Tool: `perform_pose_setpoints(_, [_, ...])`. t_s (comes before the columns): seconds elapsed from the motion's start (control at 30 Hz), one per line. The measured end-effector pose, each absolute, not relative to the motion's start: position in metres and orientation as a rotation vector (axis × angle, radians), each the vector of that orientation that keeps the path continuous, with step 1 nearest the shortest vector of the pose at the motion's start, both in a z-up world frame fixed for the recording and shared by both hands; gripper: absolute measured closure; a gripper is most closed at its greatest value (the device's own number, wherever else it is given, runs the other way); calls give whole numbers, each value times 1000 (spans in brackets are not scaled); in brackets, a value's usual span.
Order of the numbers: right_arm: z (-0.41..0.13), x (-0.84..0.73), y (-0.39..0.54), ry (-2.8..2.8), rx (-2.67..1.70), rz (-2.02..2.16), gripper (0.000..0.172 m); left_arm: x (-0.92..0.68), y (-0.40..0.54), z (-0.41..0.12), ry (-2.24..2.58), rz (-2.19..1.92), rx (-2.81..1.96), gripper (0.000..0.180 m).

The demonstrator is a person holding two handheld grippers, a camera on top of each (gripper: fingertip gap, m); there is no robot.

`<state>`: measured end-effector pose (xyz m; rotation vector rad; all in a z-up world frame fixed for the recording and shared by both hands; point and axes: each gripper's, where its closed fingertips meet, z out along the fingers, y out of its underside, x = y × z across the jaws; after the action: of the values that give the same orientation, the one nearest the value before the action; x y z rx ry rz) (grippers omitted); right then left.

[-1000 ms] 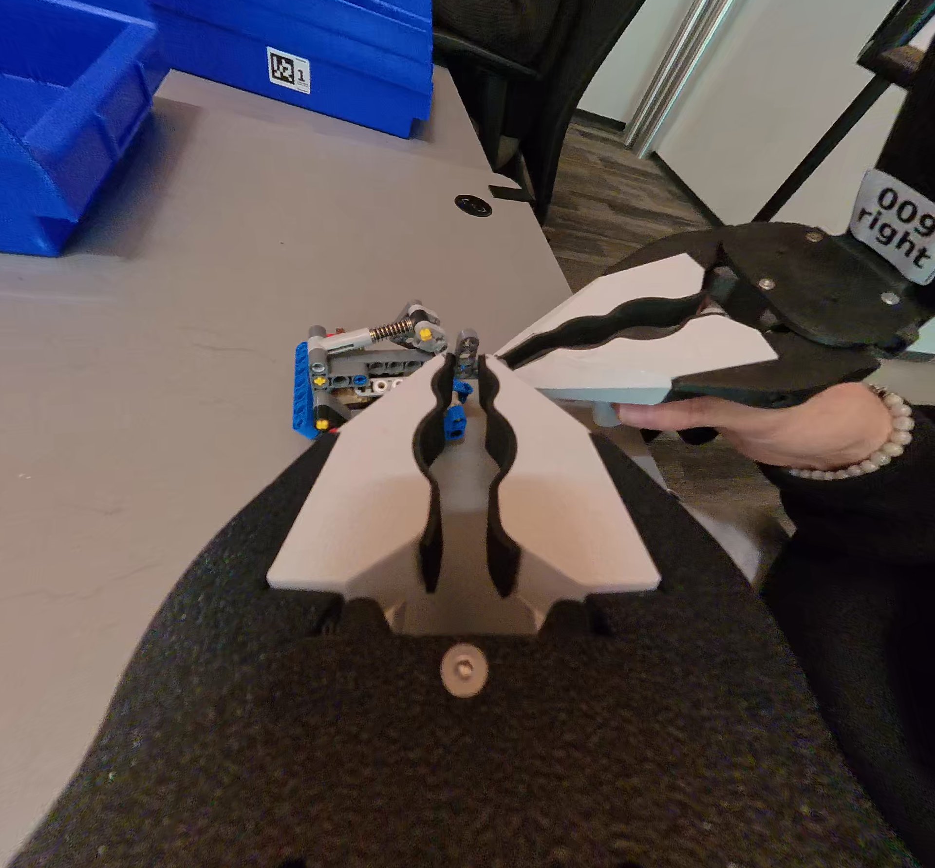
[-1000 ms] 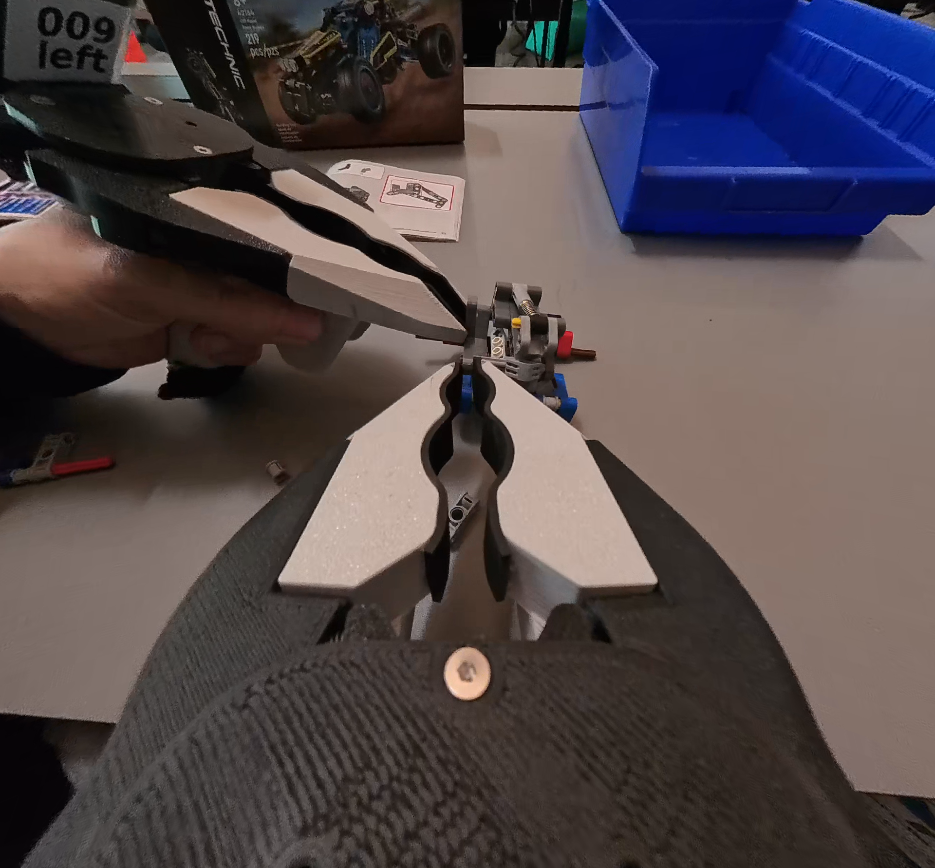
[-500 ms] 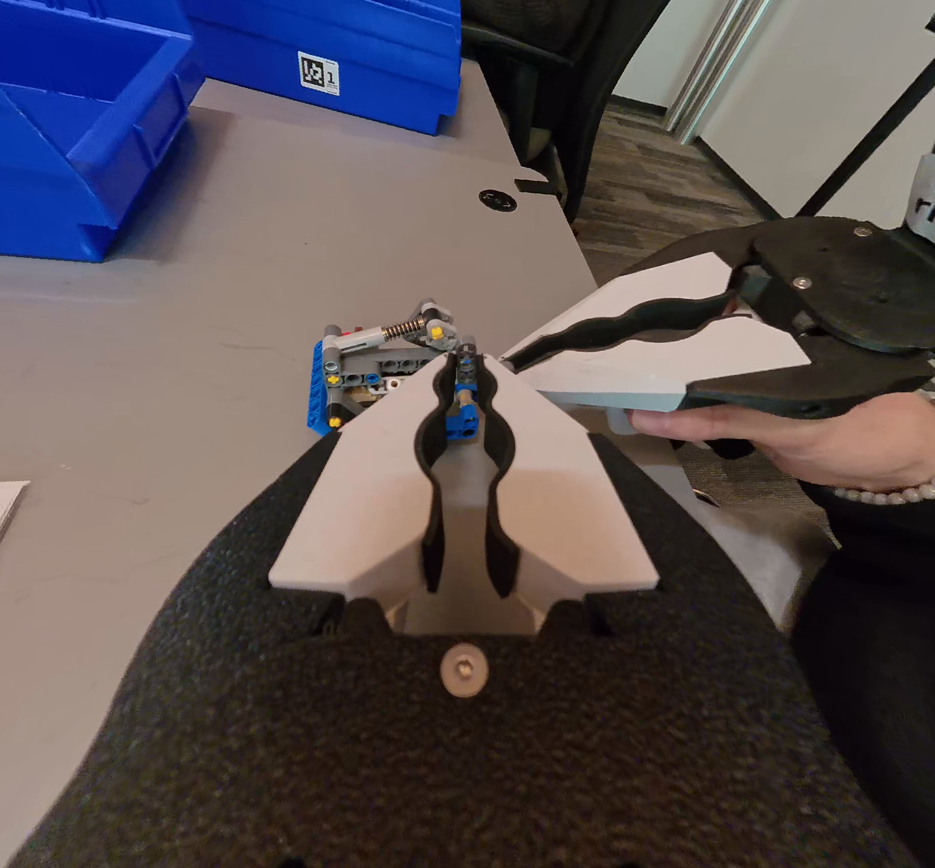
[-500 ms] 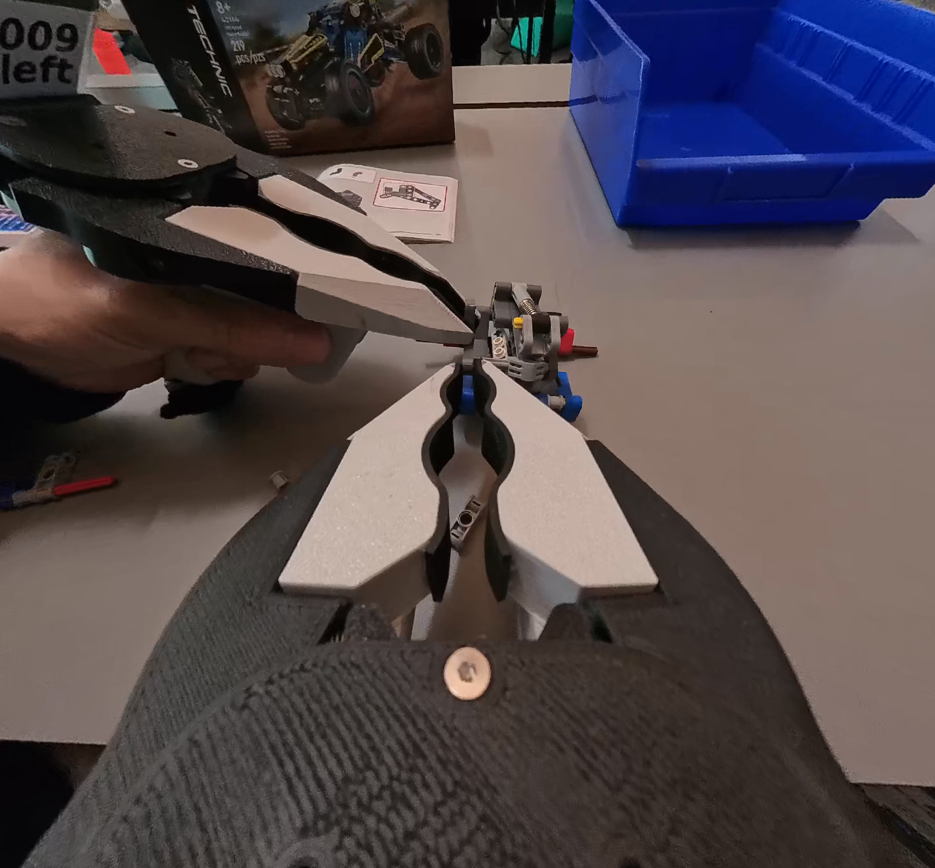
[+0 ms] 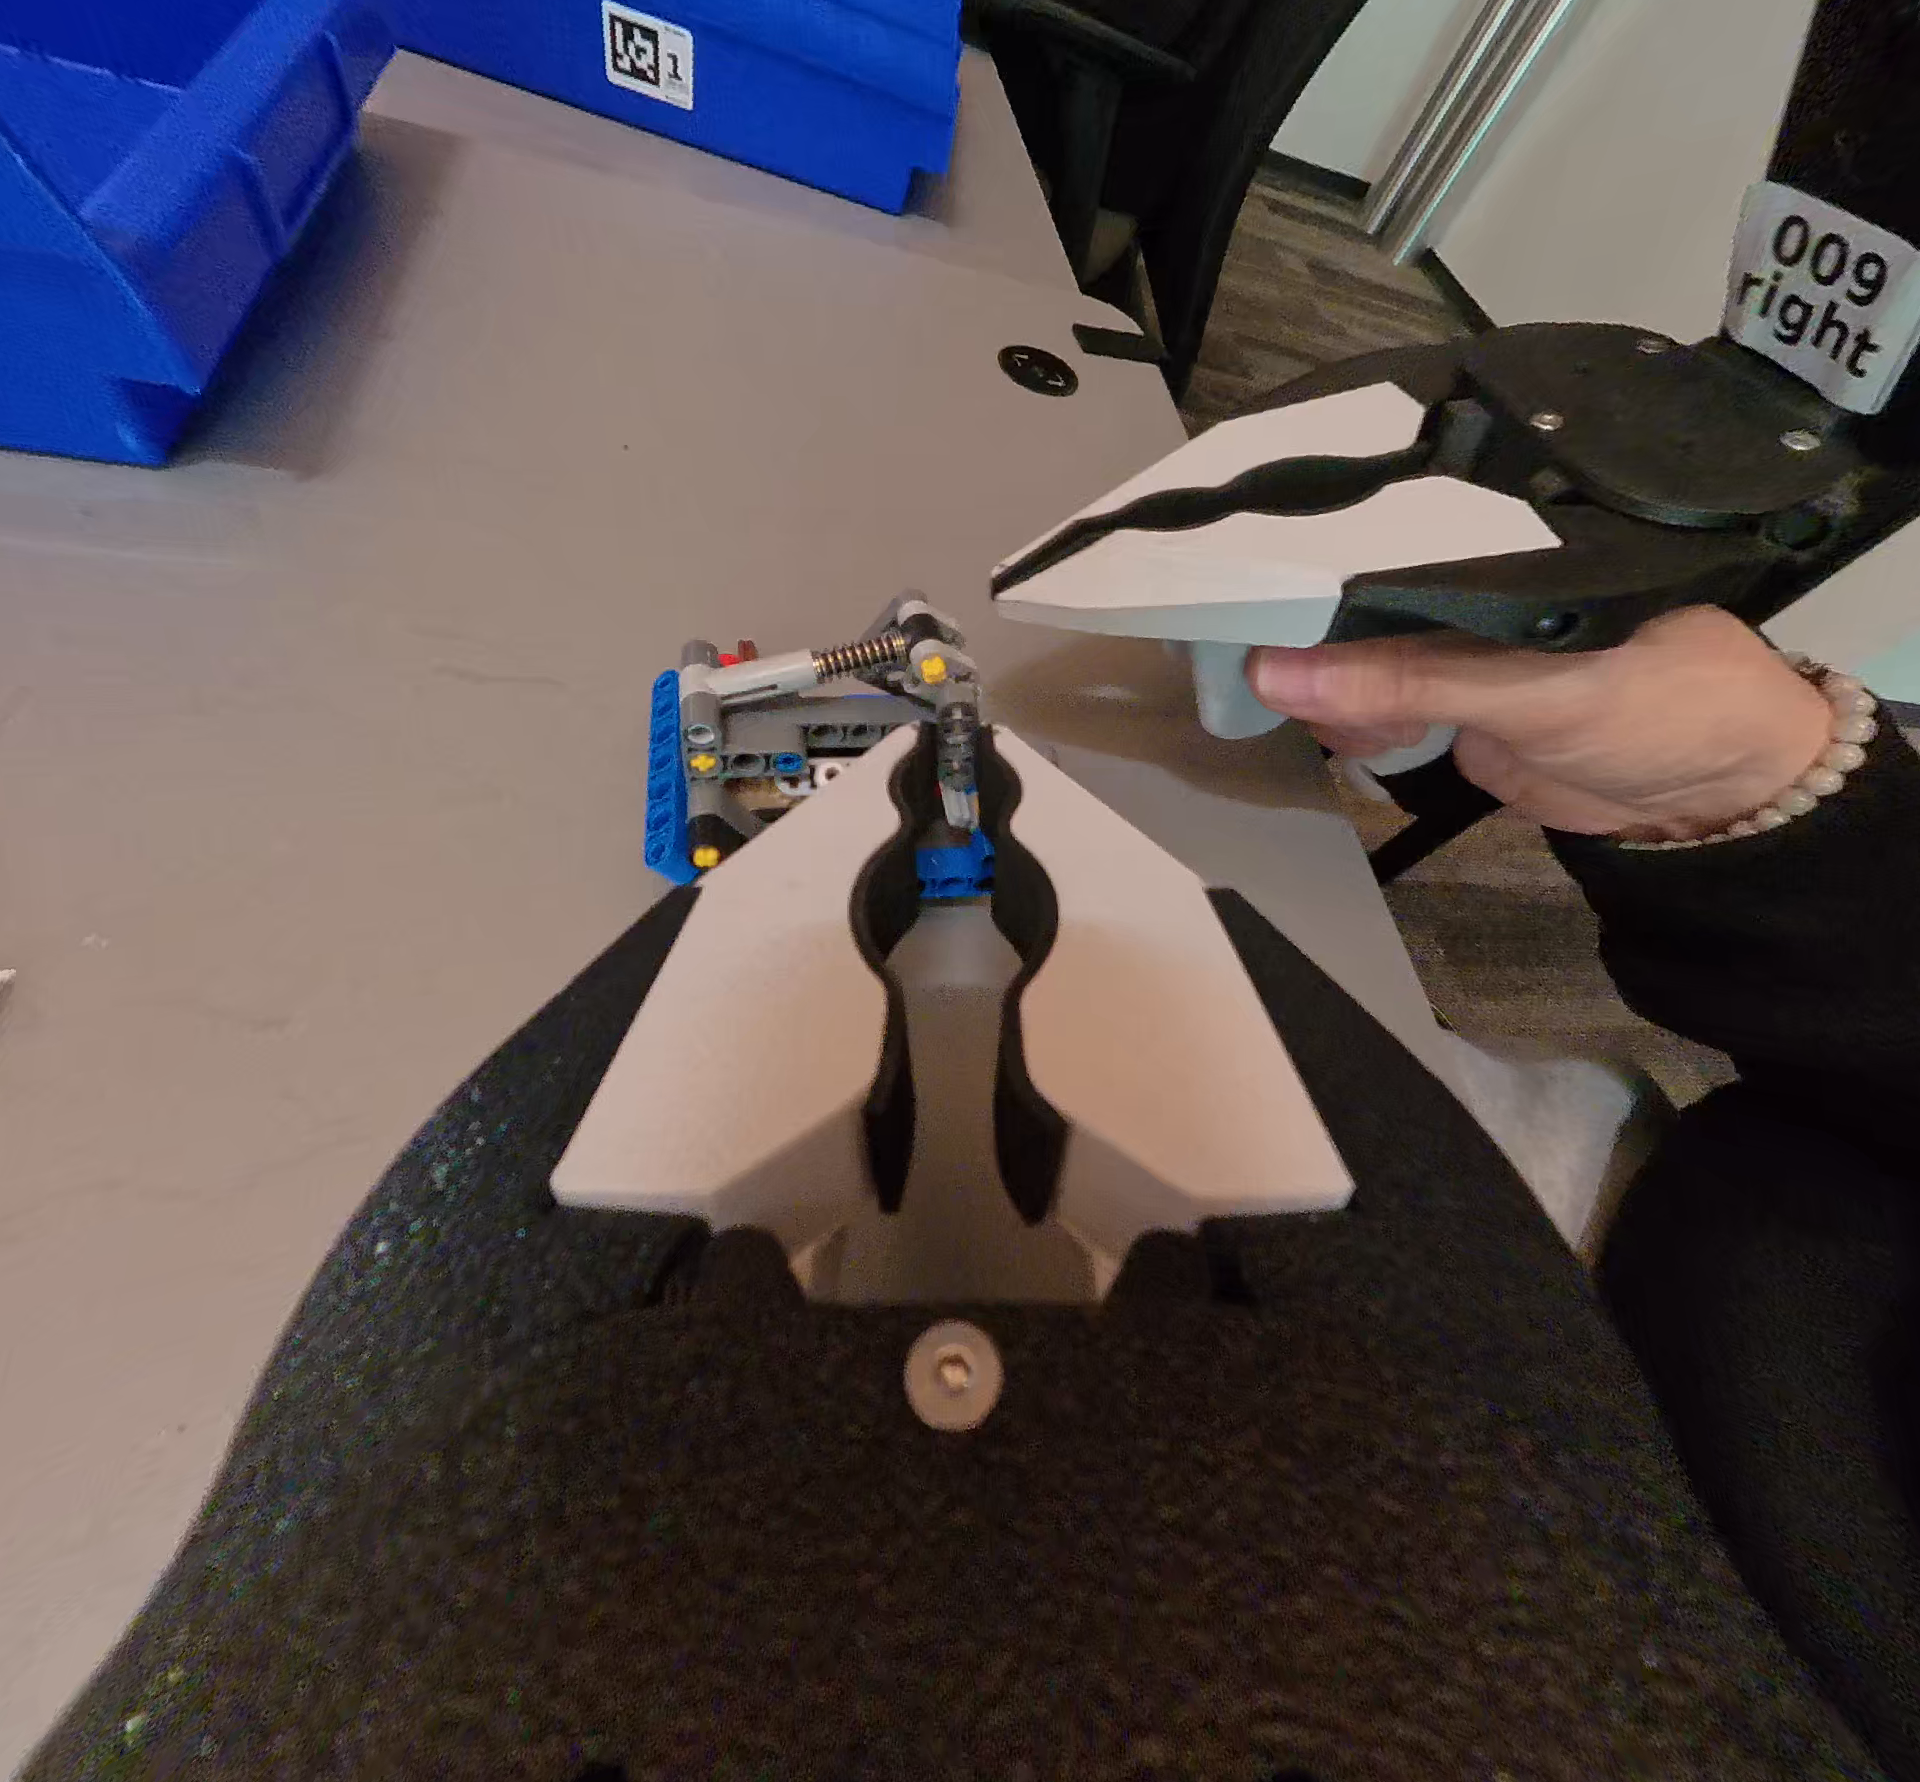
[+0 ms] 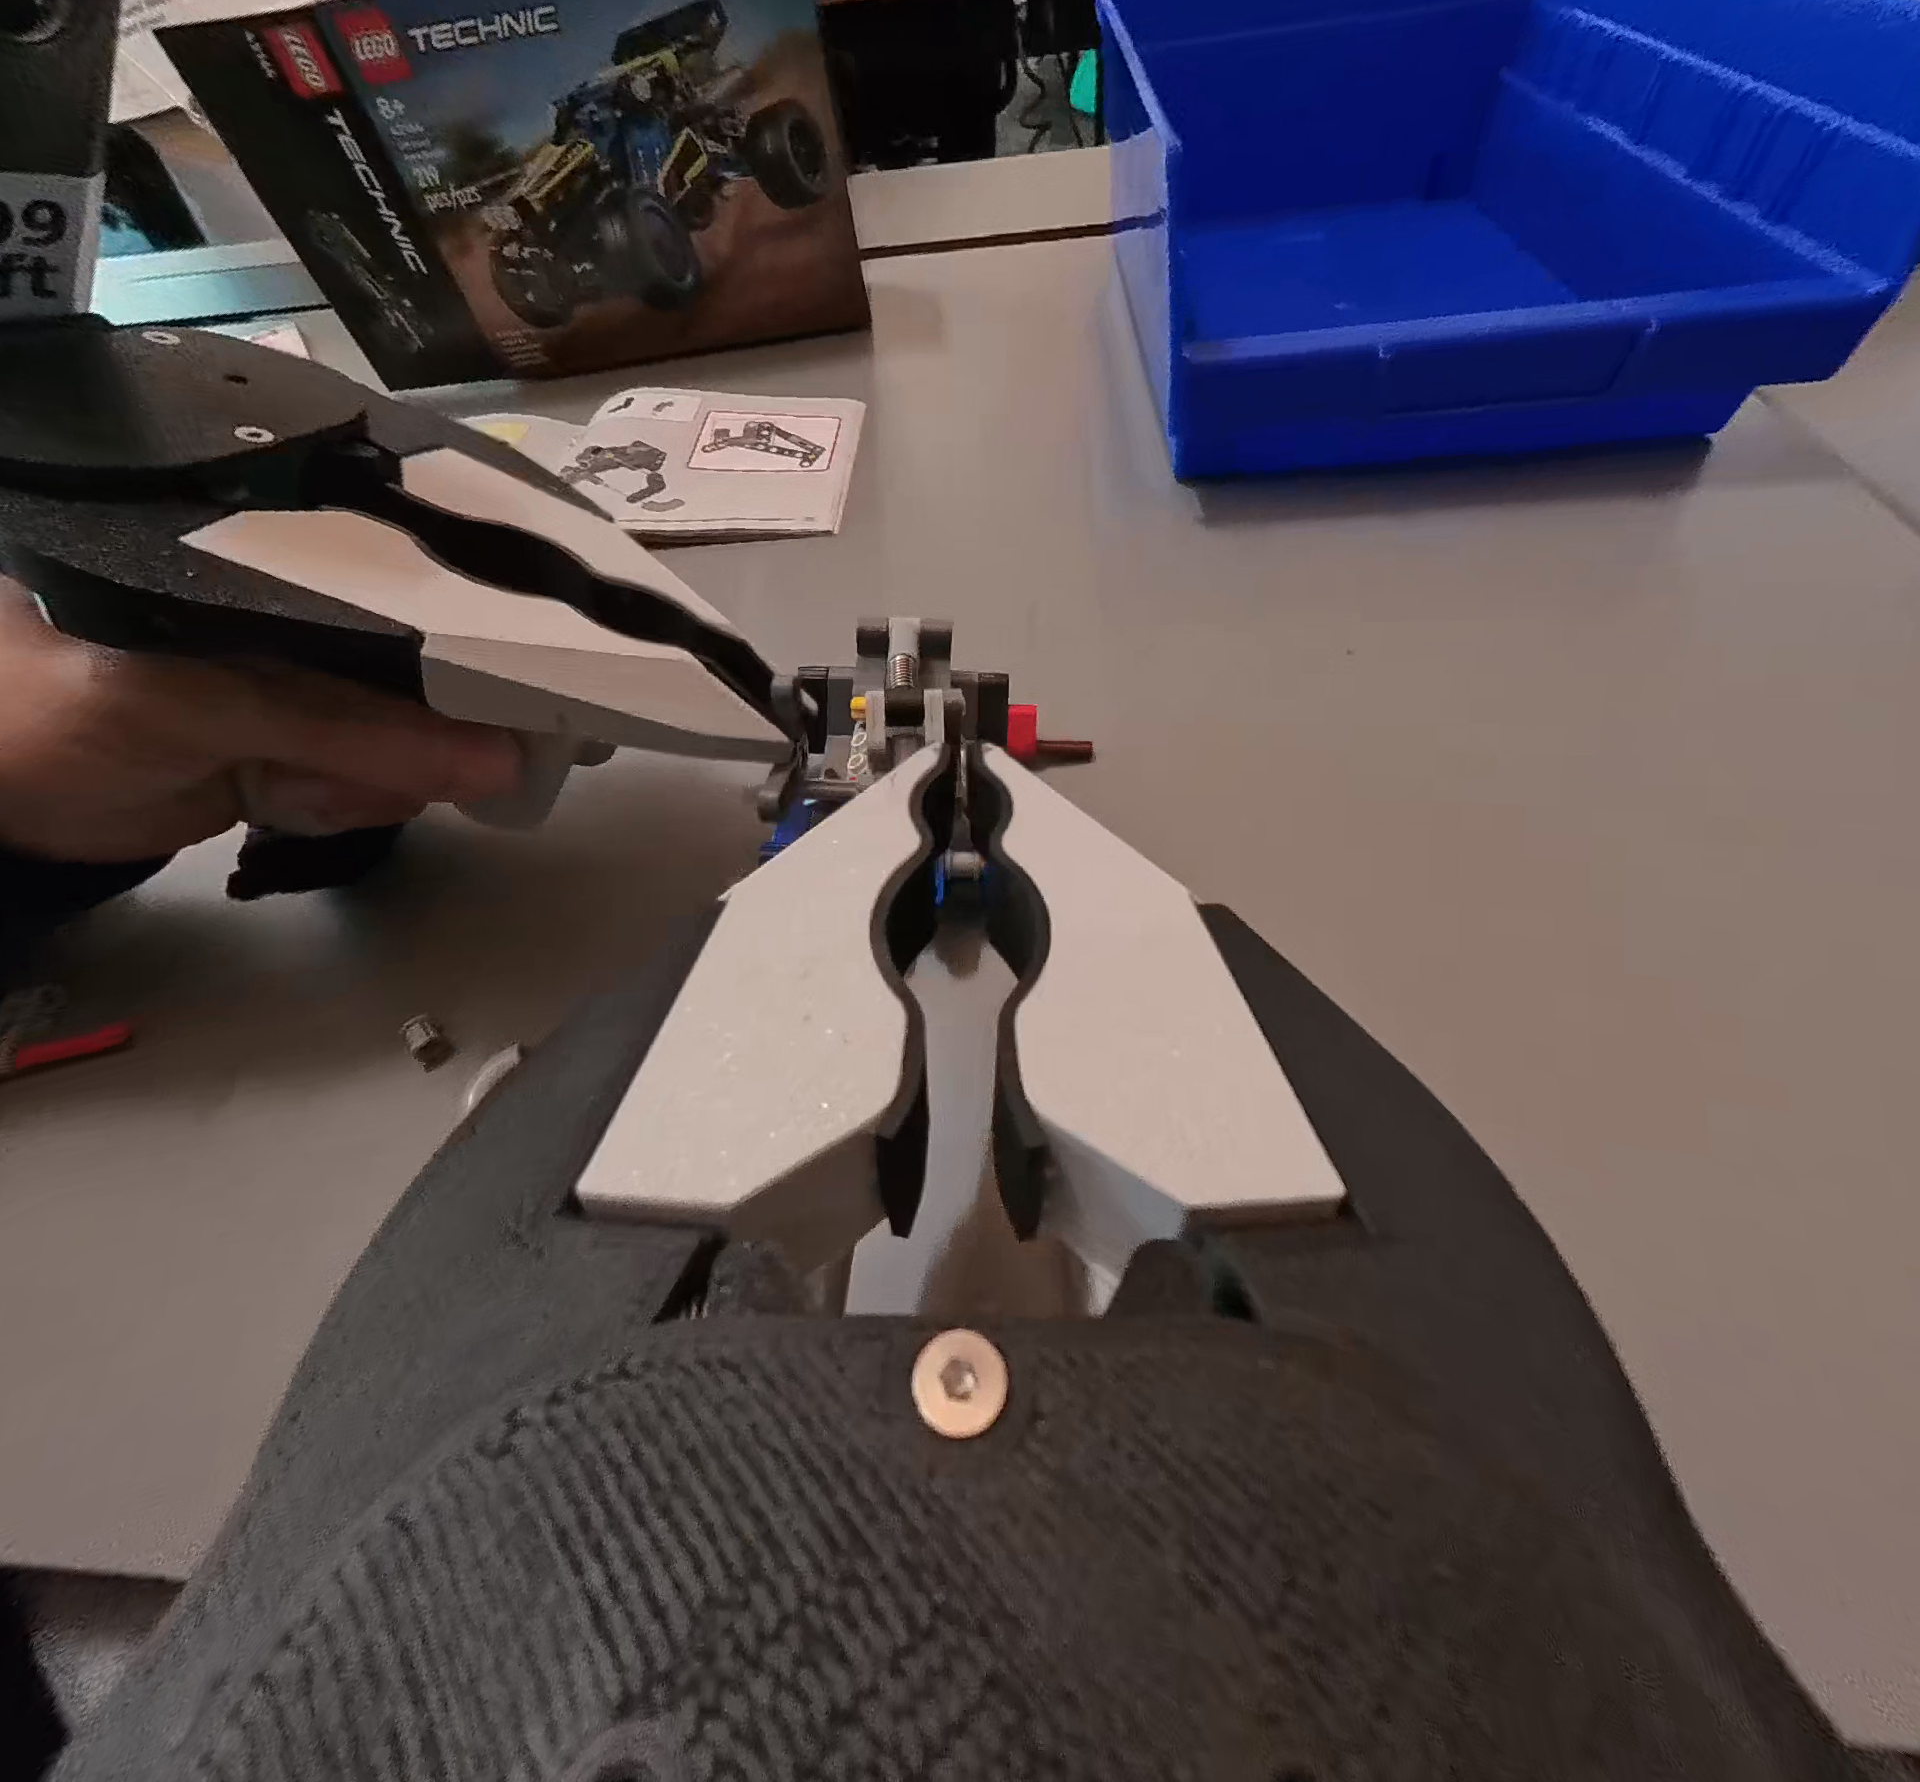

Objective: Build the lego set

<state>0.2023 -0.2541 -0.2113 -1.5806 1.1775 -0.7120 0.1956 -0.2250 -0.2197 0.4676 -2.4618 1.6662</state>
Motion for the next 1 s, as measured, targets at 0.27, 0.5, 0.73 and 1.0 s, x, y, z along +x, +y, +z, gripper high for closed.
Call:
perform_pose_setpoints(0.27, [-215, 210, -255, 1169, -1611, -682, 160, 198, -226, -221, -2443, 1639, 471, 177])
perform_pose_setpoints(0.5, [-220, 212, -245, 1136, -1697, -624, 165, 198, -228, -222, -2453, 1628, 450, 177])
perform_pose_setpoints(0.73, [-220, 213, -239, 1104, -1728, -611, 171, 204, -228, -226, -2476, 1600, 476, 177])
perform_pose_setpoints(1.0, [-221, 214, -238, 1142, -1723, -649, 171, 202, -228, -224, -2418, 1599, 501, 177])
